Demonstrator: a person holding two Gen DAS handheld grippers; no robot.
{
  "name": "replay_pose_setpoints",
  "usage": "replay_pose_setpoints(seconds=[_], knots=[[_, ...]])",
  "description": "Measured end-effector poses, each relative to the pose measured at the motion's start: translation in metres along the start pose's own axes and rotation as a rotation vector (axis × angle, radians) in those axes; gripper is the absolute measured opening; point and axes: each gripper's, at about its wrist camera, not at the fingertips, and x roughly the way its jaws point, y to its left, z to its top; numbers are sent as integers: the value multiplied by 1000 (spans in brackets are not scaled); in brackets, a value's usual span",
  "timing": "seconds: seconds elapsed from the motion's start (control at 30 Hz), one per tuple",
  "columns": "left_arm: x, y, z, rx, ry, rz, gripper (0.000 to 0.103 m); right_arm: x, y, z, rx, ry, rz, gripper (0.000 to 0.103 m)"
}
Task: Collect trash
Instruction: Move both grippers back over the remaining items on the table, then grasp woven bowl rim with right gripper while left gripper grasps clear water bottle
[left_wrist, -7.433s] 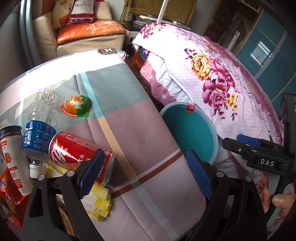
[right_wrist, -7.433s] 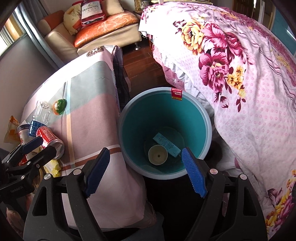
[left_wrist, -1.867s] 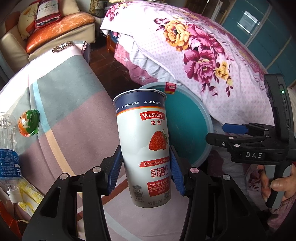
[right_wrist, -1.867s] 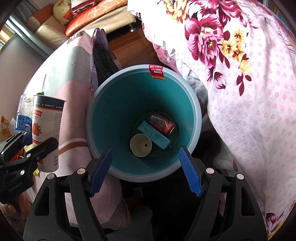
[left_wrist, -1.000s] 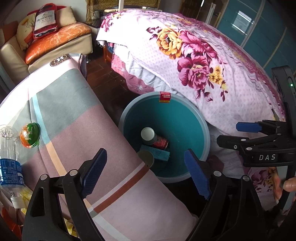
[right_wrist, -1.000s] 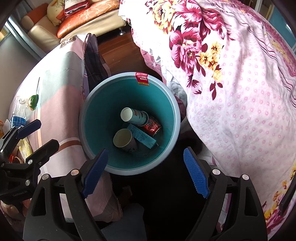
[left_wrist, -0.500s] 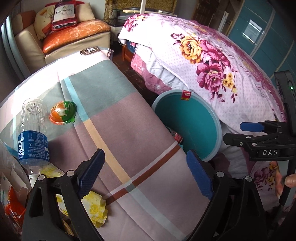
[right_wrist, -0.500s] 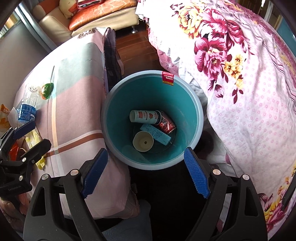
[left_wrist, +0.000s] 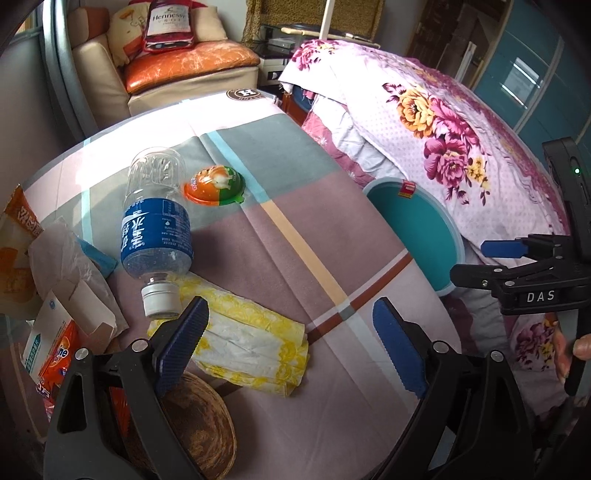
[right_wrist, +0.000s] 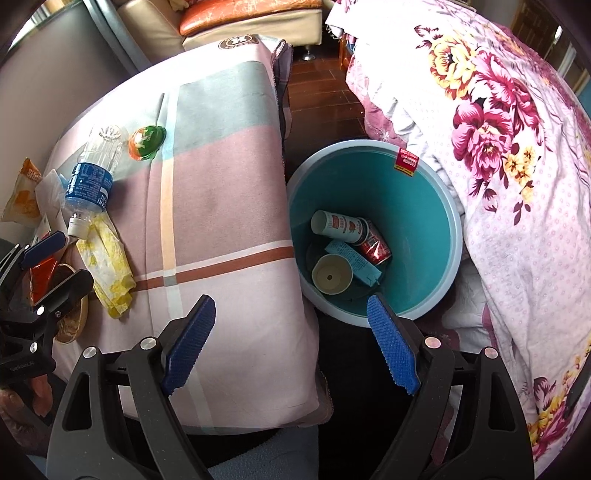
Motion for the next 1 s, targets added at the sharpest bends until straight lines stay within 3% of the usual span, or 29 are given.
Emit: replay_pose_setpoints(seconds=[0.17, 0.57, 0.7, 0.9, 1.0], knots=[[-19, 38, -19, -28, -2, 27, 91, 5, 36, -6, -49, 27, 25, 82], [-58, 122, -51, -144, -54, 96, 94, 28, 157, -24, -231, 89, 182, 82], [-60, 137, -53, -191, -71, 90, 94, 35, 191, -30, -285, 108, 230, 60], [-56, 155, -56, -241, -74, 92, 94, 52, 214, -34, -295, 144, 267, 53], [-53, 161, -58, -259, -66, 93, 94, 60, 221, -35, -292, 151, 277, 41]])
